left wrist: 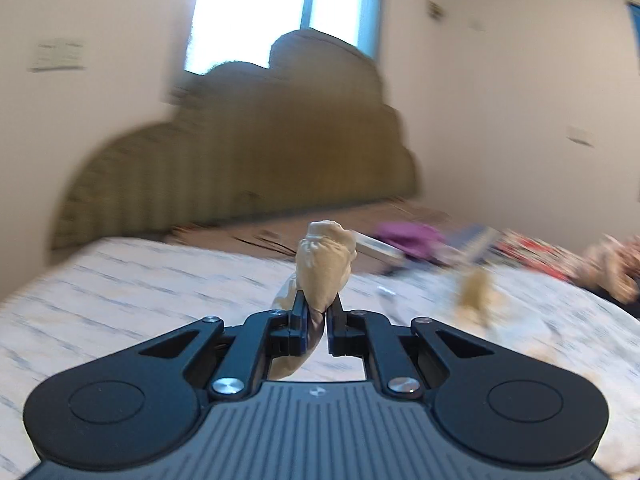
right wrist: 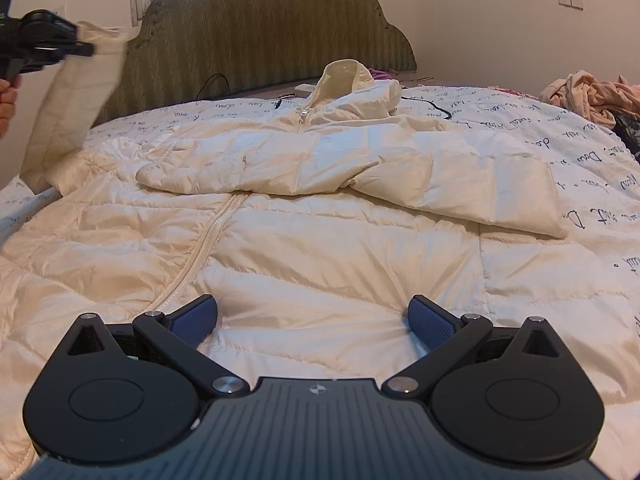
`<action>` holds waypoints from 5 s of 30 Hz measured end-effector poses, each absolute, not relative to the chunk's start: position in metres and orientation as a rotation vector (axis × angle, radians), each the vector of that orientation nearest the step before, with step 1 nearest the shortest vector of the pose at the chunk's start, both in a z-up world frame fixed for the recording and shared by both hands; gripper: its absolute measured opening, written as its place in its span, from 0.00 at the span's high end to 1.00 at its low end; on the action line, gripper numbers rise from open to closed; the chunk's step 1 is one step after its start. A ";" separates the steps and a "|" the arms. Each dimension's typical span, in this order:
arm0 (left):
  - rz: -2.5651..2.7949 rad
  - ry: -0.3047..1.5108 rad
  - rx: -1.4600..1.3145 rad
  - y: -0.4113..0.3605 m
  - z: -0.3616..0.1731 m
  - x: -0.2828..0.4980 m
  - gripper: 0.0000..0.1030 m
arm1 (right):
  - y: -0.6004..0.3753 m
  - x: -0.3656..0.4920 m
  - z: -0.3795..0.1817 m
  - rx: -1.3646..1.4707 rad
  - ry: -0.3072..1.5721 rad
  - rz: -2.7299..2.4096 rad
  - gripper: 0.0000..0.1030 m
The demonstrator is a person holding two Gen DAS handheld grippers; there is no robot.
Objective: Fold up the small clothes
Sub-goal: 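Lay the sleeve across the jacket body with the left tool and release, then grasp the jacket hood with the right tool, then lift the hood with the right tool and fold it toward the hem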
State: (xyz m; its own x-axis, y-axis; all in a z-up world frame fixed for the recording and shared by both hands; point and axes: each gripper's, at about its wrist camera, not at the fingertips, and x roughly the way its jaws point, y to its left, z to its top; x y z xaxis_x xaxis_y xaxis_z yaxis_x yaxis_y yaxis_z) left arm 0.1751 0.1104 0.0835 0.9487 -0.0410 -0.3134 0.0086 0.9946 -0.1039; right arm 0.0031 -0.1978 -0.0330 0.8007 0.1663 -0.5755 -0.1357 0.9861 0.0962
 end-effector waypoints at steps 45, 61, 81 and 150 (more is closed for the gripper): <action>-0.076 0.523 0.116 0.020 0.019 0.125 0.01 | -0.255 0.150 -0.003 0.624 0.673 0.191 0.84; -0.057 0.567 0.162 0.012 0.004 0.131 0.01 | -0.310 0.121 0.004 0.433 0.623 0.022 0.77; -0.059 0.622 0.186 0.016 -0.008 0.130 0.01 | -0.269 0.119 0.009 0.226 0.583 -0.043 0.34; -0.133 0.589 0.116 0.004 -0.050 0.143 0.00 | -0.228 0.253 0.132 0.494 0.416 0.381 0.91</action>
